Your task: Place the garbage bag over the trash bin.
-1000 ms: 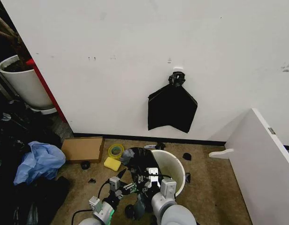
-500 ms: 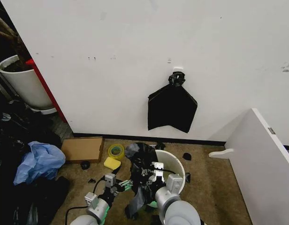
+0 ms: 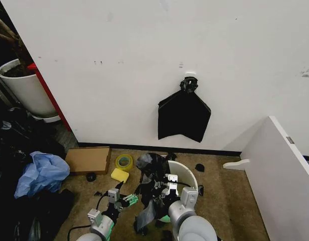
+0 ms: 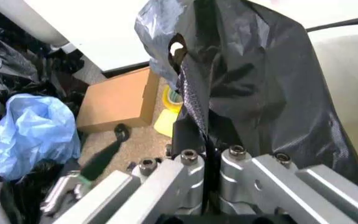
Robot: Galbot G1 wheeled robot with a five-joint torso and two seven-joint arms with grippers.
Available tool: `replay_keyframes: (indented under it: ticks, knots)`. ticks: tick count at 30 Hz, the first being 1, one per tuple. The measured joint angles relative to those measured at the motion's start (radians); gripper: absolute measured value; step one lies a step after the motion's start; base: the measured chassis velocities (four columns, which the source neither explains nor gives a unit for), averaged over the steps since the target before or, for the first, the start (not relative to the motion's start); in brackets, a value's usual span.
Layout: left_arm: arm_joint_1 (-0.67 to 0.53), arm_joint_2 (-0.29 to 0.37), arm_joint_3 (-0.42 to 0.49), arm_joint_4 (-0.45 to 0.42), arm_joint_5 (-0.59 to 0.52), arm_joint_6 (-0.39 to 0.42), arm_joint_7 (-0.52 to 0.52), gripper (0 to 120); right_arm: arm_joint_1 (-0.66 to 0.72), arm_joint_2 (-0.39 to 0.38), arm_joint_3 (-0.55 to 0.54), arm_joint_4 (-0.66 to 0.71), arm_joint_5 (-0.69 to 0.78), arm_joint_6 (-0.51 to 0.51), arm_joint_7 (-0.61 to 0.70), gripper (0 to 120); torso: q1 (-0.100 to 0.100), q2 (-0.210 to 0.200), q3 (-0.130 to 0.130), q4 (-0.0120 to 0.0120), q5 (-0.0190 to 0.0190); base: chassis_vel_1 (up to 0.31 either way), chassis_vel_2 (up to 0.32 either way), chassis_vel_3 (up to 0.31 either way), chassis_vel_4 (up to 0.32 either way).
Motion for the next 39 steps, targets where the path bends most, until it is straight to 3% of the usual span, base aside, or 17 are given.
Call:
replay_keyframes:
  ticks: [6,13,26,34,39]
  knots:
    - [-0.003,0.002,-0.017,-0.011,0.004,-0.021,0.031,100,0.000,0.005,-0.007,-0.001,-0.005,-0.001,-0.002,0,0.000,0.000,0.000,0.0002,-0.0001,0.000,0.000,0.000,0.000]
    - [-0.067,-0.069,0.046,0.079,0.063,-0.022,0.002,100,-0.011,0.005,-0.024,0.004,-0.016,-0.003,-0.004,0,0.000,0.000,0.000,-0.0001,-0.0004,0.000,0.000,0.000,0.000]
    - [-0.083,-0.077,0.038,0.141,0.090,-0.036,-0.005,100,0.006,-0.011,0.023,0.026,-0.002,-0.021,0.015,0,0.000,0.000,0.000,0.0000,-0.0004,0.000,0.000,0.000,0.000]
    - [-0.086,-0.081,0.041,0.135,0.088,-0.033,-0.009,100,0.017,-0.017,0.091,-0.018,0.021,-0.023,0.017,0,0.000,0.000,0.000,0.0000,-0.0004,0.000,0.000,0.000,0.000]
    - [-0.064,-0.064,0.025,0.082,0.082,-0.032,-0.015,100,0.013,-0.021,0.105,-0.010,0.019,-0.028,0.015,0,0.000,0.000,0.000,-0.0001,-0.0004,0.000,0.000,0.000,0.000]
